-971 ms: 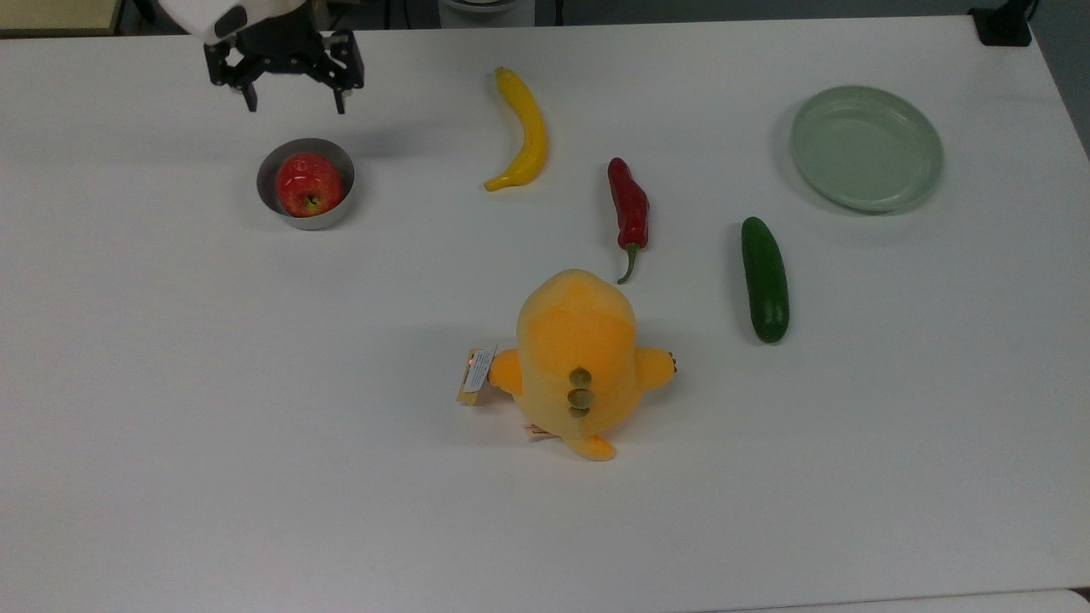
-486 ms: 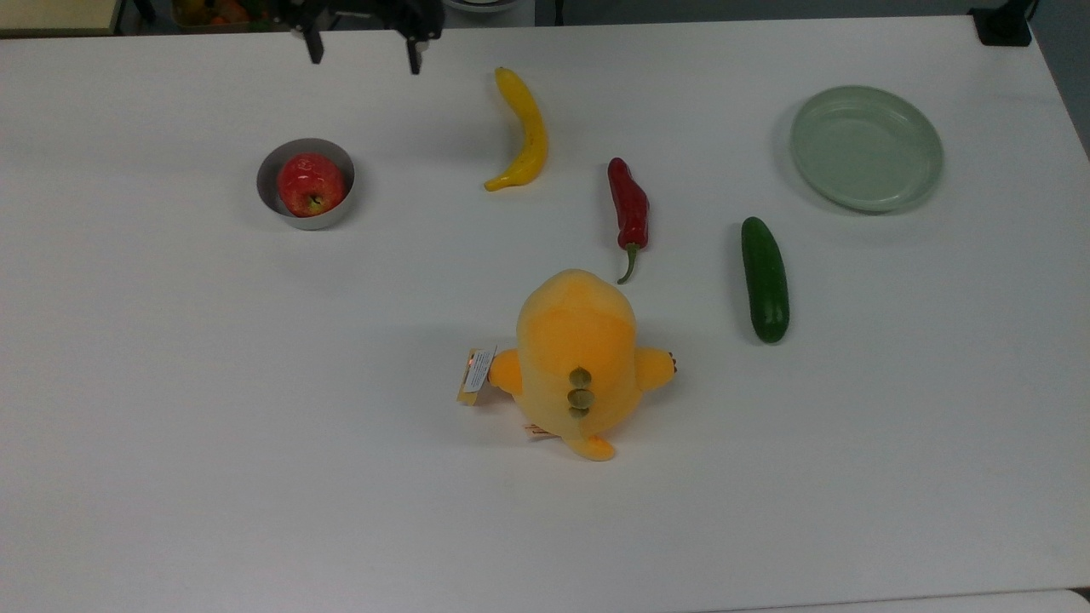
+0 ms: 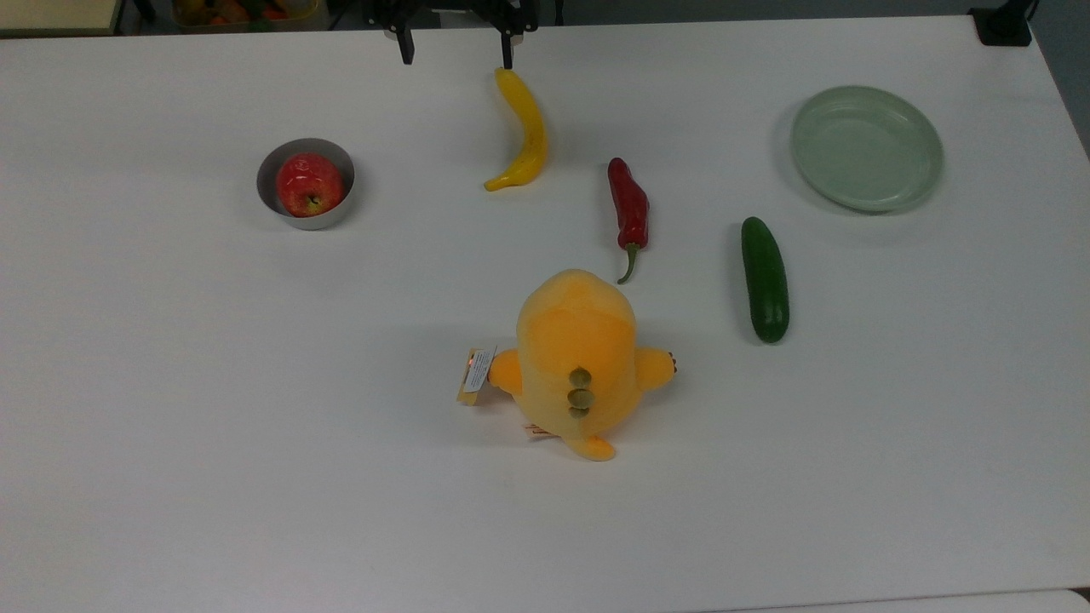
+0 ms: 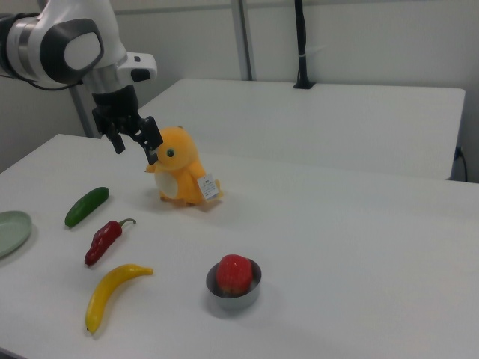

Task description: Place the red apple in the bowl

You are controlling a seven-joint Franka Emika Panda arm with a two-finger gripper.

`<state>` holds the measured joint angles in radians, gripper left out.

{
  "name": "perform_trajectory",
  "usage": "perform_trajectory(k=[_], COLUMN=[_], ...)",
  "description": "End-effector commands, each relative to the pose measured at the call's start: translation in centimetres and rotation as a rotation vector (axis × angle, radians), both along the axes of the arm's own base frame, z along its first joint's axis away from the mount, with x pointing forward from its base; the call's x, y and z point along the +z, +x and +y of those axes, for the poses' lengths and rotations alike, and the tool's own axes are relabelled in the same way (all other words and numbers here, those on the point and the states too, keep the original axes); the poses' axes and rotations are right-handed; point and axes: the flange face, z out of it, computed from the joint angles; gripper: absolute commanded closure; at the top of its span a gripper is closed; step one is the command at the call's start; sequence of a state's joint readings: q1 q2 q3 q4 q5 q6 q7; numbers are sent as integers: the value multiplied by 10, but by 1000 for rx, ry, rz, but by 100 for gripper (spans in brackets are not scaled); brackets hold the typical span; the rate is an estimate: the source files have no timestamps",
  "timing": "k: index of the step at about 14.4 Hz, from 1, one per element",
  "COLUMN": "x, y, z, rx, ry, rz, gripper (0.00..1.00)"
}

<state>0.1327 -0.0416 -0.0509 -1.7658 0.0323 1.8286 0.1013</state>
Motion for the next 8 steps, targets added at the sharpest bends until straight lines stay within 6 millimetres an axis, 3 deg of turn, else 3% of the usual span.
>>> perform_trajectory(k=[1, 8], x=[-10, -12], y=[4, 1], z=[3, 5], rx=[6, 62], ry=[21, 13], rz=[35, 49], gripper=[0, 0])
